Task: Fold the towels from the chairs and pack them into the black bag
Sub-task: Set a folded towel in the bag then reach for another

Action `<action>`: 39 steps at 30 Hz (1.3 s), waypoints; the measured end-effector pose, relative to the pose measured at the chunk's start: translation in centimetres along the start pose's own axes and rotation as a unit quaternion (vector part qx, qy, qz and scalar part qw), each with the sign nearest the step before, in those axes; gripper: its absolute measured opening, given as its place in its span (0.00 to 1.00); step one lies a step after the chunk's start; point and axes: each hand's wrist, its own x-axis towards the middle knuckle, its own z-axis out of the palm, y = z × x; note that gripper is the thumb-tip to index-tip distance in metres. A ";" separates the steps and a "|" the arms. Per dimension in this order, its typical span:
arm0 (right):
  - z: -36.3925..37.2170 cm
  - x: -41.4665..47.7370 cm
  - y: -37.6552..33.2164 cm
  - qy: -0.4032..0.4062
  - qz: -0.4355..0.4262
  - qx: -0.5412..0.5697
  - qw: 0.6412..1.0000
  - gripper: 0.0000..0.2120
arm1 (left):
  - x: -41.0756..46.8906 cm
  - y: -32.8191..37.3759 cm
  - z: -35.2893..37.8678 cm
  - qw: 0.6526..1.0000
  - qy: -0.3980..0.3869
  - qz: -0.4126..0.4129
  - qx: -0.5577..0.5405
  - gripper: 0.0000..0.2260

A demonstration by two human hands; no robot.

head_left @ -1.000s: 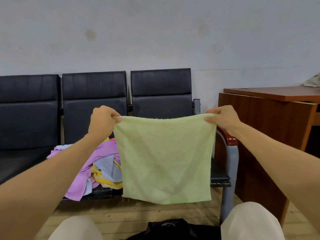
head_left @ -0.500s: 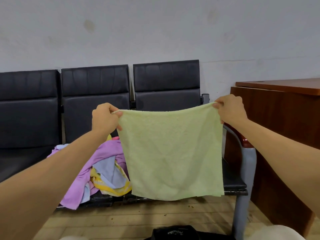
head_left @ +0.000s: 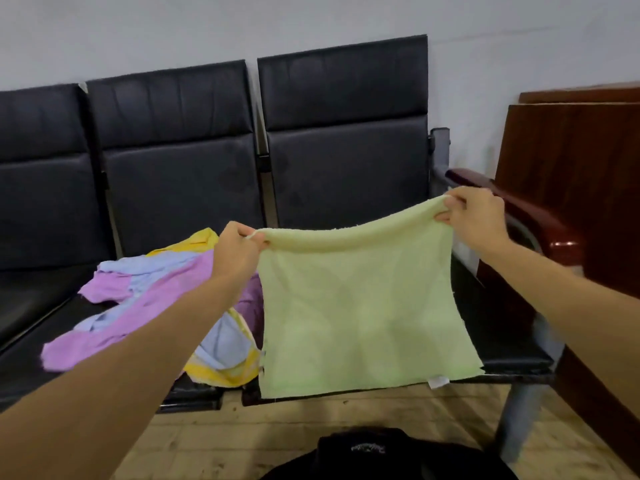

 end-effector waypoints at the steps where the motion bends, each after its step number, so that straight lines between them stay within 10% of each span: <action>1: 0.7 -0.8 0.7 -0.008 0.004 0.002 1.000 0.09 | -0.3 -1.2 0.5 1.000 -0.005 -0.004 0.009 0.06; 14: 3.9 -10.8 10.2 -0.371 -0.015 -0.214 0.904 0.08 | -7.2 -15.0 3.0 0.927 -0.283 0.097 0.225 0.17; 30: 3.7 -11.0 10.1 -0.104 -0.069 -0.117 0.985 0.14 | -6.1 -13.6 2.3 0.939 -0.156 0.206 0.225 0.12; 39: 1.7 -12.8 9.9 -0.167 -0.099 -0.148 0.970 0.13 | -8.0 -12.8 -0.5 0.927 -0.211 0.195 0.243 0.13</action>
